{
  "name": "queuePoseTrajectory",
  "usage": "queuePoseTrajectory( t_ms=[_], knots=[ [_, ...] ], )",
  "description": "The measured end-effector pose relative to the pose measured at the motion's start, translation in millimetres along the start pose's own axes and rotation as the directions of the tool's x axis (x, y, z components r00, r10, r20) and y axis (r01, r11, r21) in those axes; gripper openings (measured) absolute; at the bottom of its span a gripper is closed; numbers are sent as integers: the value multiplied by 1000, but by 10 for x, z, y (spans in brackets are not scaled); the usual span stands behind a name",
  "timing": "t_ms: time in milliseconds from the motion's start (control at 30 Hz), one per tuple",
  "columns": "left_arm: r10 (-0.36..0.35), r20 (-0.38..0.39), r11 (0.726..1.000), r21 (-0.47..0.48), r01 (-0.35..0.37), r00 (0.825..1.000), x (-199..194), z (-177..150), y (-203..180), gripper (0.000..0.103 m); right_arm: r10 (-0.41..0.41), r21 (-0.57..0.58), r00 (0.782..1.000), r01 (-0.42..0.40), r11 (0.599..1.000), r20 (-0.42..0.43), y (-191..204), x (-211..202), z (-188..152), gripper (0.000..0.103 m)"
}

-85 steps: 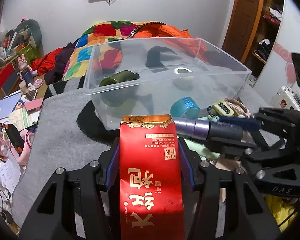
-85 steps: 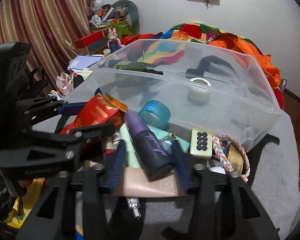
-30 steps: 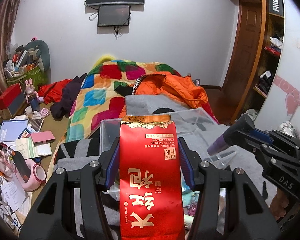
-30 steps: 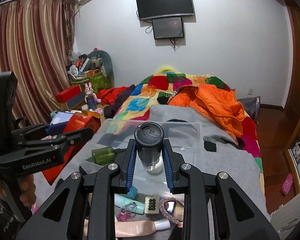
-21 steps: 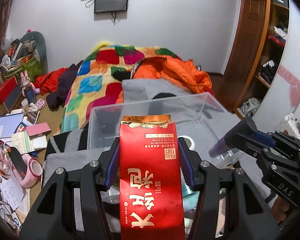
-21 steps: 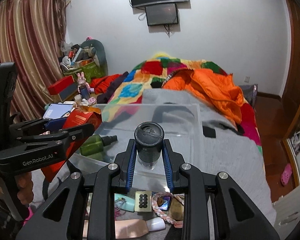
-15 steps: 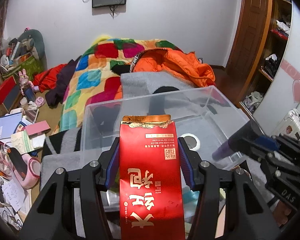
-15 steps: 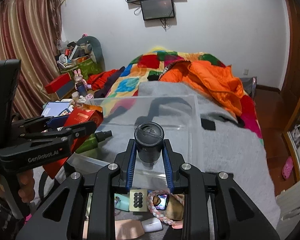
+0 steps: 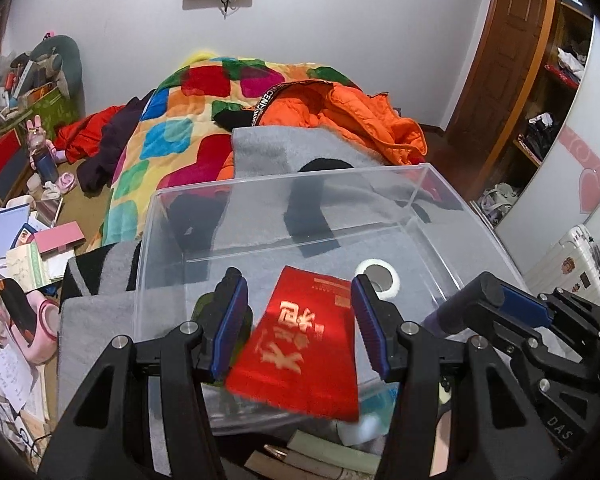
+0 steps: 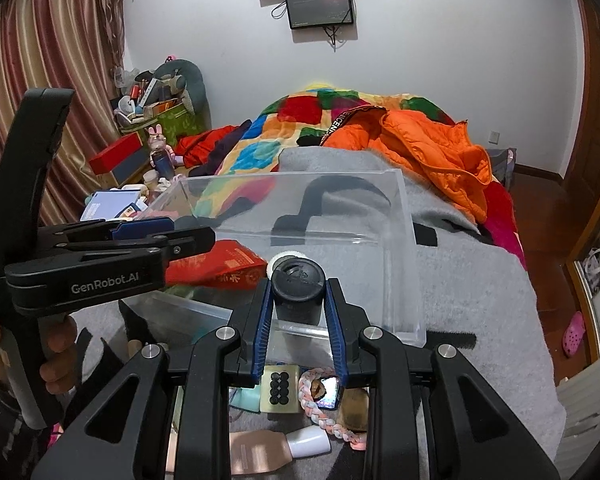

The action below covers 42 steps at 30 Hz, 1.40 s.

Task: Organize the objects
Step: 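Drop the red packet into the box with the left tool while the right drops the black bottle, then grasp the beige tube with the left tool while the right grasps the braided bracelet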

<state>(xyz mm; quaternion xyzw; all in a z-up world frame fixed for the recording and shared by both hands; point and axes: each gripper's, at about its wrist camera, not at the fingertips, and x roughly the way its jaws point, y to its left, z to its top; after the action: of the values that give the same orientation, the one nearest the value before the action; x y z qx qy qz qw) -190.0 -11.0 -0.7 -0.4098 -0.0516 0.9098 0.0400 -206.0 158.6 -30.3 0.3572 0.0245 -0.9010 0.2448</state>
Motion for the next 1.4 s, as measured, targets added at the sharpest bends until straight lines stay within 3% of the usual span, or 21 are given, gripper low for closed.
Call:
queuePoseTrajectory(
  t_ms=[300, 467, 800, 1100, 1267, 1400],
  knots=[
    [4, 68, 999, 39, -6, 998, -363, -74, -81, 58, -1, -9, 1000, 1, 1000, 27, 24, -166, -5, 32],
    [-12, 99, 999, 42, 8, 995, -576, -151, -98, 59, -15, -23, 998, 17, 1000, 57, 38, -337, -58, 45],
    [19, 136, 996, 80, -30, 991, -843, -499, -151, 75, -44, -41, 997, 46, 998, 62, 3, -547, -284, 58],
    [9, 49, 995, 98, -13, 999, -685, -877, -222, 75, -76, 4, 997, 76, 997, -10, -183, -567, -646, 61],
    [-83, -22, 989, 117, 85, 996, -555, -988, -399, 75, -130, 12, 991, 130, 991, -36, -310, -548, -767, 61],
    [-81, -49, 982, 168, 88, 995, -457, -1025, -622, 75, -127, 64, 990, 131, 989, -60, -441, -542, -846, 61]
  ],
)
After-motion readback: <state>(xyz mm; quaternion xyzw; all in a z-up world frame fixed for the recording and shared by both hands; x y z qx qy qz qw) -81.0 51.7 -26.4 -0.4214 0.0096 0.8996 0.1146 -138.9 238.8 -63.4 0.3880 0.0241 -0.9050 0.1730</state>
